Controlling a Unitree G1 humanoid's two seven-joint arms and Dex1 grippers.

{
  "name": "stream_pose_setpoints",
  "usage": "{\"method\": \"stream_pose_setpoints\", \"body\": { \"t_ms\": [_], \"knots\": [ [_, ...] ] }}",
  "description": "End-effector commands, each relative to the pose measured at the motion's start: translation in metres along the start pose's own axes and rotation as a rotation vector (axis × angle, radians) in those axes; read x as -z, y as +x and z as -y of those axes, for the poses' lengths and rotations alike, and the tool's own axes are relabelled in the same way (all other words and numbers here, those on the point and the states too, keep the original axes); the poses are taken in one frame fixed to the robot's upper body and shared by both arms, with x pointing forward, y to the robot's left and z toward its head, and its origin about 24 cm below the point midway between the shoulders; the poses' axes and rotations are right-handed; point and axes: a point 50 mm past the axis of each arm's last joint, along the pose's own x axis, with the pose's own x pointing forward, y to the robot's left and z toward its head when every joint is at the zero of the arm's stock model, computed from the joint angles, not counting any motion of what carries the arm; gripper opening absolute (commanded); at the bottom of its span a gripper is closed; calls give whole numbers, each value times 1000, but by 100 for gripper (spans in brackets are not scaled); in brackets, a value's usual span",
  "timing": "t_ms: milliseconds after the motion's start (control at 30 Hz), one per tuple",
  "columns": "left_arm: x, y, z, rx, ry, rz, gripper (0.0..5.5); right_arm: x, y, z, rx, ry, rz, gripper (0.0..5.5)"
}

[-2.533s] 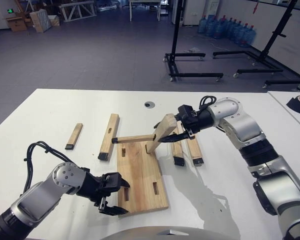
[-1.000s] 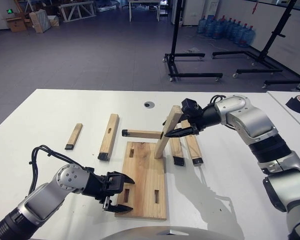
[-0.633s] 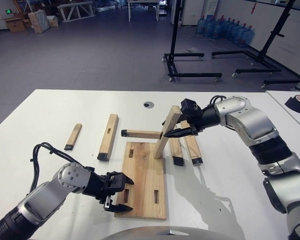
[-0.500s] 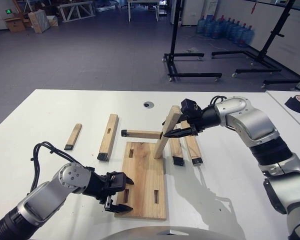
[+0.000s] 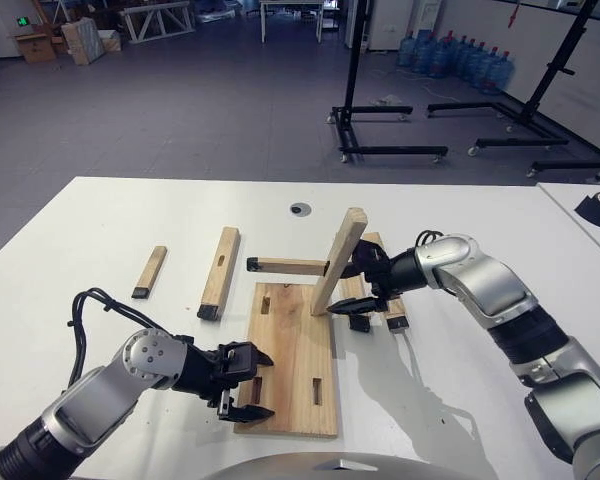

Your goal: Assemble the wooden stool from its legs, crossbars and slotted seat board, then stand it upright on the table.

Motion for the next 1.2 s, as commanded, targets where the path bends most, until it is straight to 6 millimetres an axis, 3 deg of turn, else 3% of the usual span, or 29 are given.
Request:
{"method": "stream_pose_setpoints", "body": {
  "t_ms": [33, 200, 300, 533, 600, 733, 800, 867, 967, 1200],
  "knots": [
    [58, 11, 23, 38, -209, -234, 382, 2, -13, -3, 50, 10, 53, 396],
    [55, 8, 20, 37, -201, -234, 382, -2, -46, -14, 34, -1, 154, 396],
    [51, 7, 21, 37, -201, -231, 382, -10, -72, -8, 134, -61, 213, 396],
    [39, 4, 14, 42, -184, -211, 382, -97, -130, -1, 164, -54, 925, 396],
    [41, 3, 13, 42, -176, -224, 382, -115, -122, 1, 162, -31, 1000, 396],
    [45, 5, 13, 50, -167, -227, 382, -113, -58, -2, 95, 49, 871, 396],
    [46, 6, 11, 47, -166, -225, 382, -88, -10, -7, 83, 110, 690, 396],
    [49, 6, 10, 45, -162, -229, 382, -61, 20, -21, 58, 157, 560, 396],
    [60, 7, 11, 41, -171, -235, 382, -48, 23, -30, 73, 156, 523, 396],
    [71, 12, 14, 56, -163, -238, 382, -73, -14, -16, 184, 122, 700, 396]
  ]
}}
